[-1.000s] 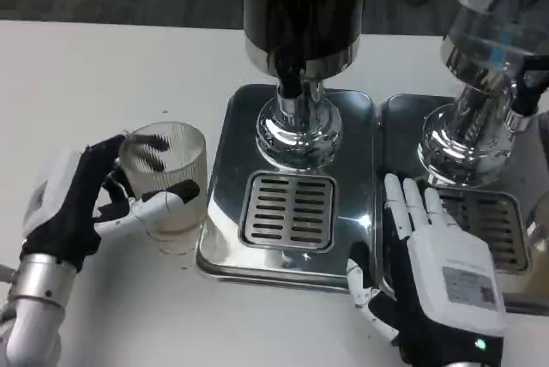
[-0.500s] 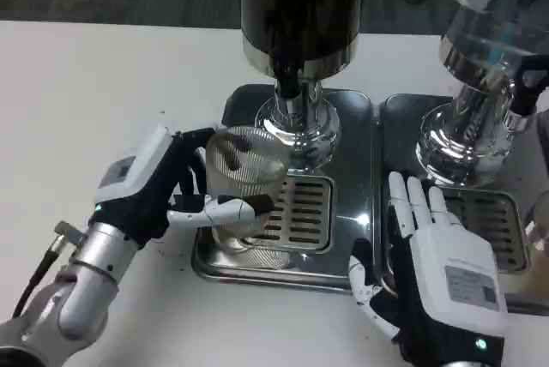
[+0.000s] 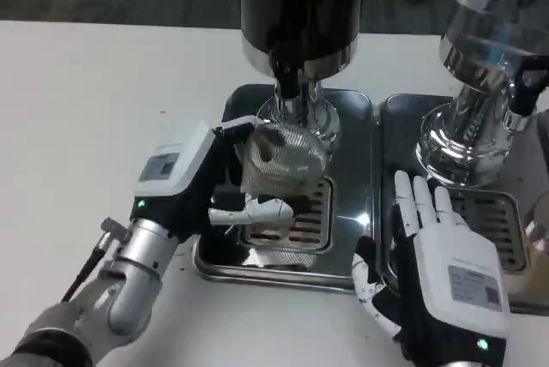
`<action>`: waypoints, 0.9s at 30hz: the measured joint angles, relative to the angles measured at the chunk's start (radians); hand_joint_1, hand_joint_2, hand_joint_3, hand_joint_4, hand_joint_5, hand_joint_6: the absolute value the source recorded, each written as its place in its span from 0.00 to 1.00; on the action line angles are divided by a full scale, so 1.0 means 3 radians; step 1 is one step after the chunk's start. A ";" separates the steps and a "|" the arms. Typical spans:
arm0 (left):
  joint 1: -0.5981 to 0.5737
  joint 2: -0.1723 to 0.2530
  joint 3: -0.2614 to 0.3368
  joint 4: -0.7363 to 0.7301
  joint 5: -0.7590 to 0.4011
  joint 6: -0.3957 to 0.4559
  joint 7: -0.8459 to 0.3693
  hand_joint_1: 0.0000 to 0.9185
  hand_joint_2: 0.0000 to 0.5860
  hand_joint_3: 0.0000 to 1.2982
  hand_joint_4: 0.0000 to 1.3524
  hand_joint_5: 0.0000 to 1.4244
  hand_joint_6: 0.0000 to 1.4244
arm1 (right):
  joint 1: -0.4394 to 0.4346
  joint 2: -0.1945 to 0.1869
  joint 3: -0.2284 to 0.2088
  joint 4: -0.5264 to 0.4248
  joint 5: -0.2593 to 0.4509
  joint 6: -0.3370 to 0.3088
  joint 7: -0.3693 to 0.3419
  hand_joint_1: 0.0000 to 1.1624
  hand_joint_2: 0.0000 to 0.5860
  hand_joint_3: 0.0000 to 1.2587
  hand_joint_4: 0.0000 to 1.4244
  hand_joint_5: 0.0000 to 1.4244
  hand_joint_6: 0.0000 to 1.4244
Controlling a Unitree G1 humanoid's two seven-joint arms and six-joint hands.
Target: Grasp the cup under the faucet to collect the drink, then remove the cup.
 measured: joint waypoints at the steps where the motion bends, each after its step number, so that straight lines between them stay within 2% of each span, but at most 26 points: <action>1: -0.0029 -0.0037 -0.0009 0.0039 -0.0005 0.0052 0.0032 0.59 0.05 0.54 0.56 0.62 0.72 | 0.0001 0.0001 0.0002 -0.0001 -0.0002 0.0002 0.0000 0.35 0.96 0.00 0.00 0.00 0.09; 3: -0.0038 -0.0062 -0.0023 0.0065 -0.0016 0.0068 0.0060 0.53 0.04 0.51 0.53 0.59 0.68 | 0.0006 0.0005 0.0007 -0.0003 -0.0011 0.0009 0.0000 0.35 0.96 0.00 0.00 0.00 0.09; 5: -0.0041 -0.0071 -0.0033 0.0089 -0.0030 0.0075 0.0075 0.44 0.06 0.50 0.52 0.59 0.67 | 0.0016 0.0007 0.0008 -0.0007 -0.0013 0.0026 0.0000 0.35 0.96 0.00 0.00 0.00 0.09; 12: -0.0021 -0.0078 -0.0074 0.0138 -0.0049 0.0093 0.0072 0.24 0.10 0.46 0.48 0.55 0.61 | 0.0029 0.0010 0.0010 -0.0011 -0.0013 0.0032 0.0000 0.35 0.96 0.00 0.00 0.00 0.09; 16: 0.0023 -0.0078 -0.0142 0.0140 -0.0050 0.0076 0.0059 0.19 0.12 0.44 0.45 0.52 0.56 | 0.0027 0.0010 0.0010 -0.0011 -0.0012 0.0031 0.0000 0.35 0.96 0.00 0.00 0.00 0.09; 21: 0.0055 -0.0086 -0.0182 0.0140 -0.0040 0.0074 0.0059 0.15 0.10 0.28 0.28 0.39 0.39 | 0.0026 0.0010 0.0012 -0.0011 -0.0010 0.0031 0.0000 0.35 0.96 0.00 0.00 0.00 0.09; 27: 0.0072 -0.0081 -0.0182 0.0132 -0.0038 0.0074 0.0111 0.08 0.06 0.22 0.22 0.36 0.37 | 0.0026 0.0017 0.0014 -0.0011 0.0010 0.0031 0.0000 0.35 0.96 0.00 0.00 0.00 0.09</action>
